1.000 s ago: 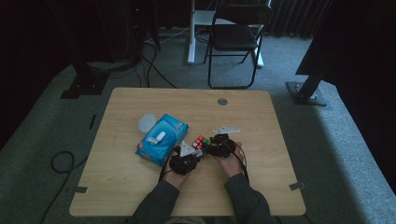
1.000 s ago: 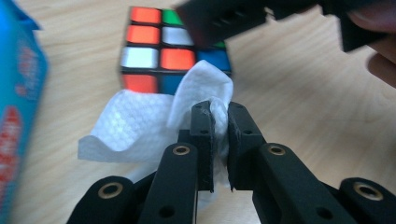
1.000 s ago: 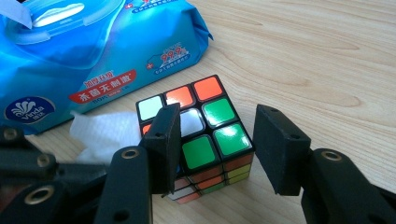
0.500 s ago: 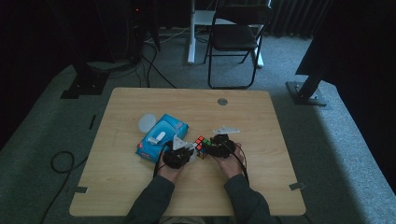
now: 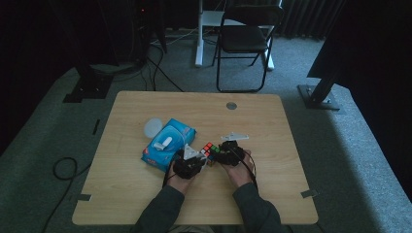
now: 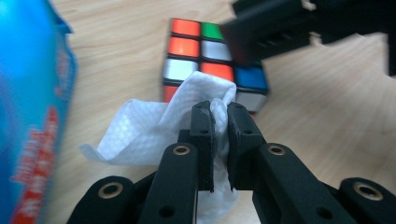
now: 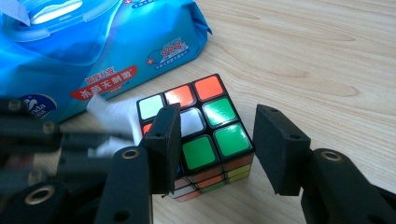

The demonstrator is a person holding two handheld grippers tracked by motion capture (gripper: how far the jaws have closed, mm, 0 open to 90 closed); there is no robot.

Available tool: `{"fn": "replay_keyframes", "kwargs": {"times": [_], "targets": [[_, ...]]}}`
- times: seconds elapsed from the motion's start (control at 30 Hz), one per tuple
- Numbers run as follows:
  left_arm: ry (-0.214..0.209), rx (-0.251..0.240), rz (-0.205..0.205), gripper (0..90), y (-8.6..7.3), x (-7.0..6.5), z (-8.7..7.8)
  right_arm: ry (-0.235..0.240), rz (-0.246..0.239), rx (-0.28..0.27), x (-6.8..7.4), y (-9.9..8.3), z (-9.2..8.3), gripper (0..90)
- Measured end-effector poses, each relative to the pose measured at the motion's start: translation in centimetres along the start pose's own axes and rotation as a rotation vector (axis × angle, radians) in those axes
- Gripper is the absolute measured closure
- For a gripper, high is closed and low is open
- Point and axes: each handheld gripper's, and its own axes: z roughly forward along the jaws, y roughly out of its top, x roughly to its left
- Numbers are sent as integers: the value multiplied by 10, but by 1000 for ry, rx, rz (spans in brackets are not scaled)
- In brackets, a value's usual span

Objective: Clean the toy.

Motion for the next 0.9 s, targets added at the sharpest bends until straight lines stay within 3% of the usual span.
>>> {"fn": "replay_keyframes", "kwargs": {"times": [0.13,0.27,0.33,0.47,0.63,0.9], "targets": [[20,-1,-8,827,4,6,1,8,15,6,1,-1,-2,535],[38,-11,-31,827,9,13,2,35,-24,23,5,-2,-4,522],[38,-11,-29,827,9,14,1,25,-42,-1,4,-2,-6,559],[34,-11,-22,826,9,13,-1,-4,-17,-41,-2,-2,-9,592],[24,-6,-18,827,6,9,0,-29,3,-32,-10,-1,-9,629],[11,-16,-23,827,11,8,0,5,10,-26,-13,-3,-6,661]]}}
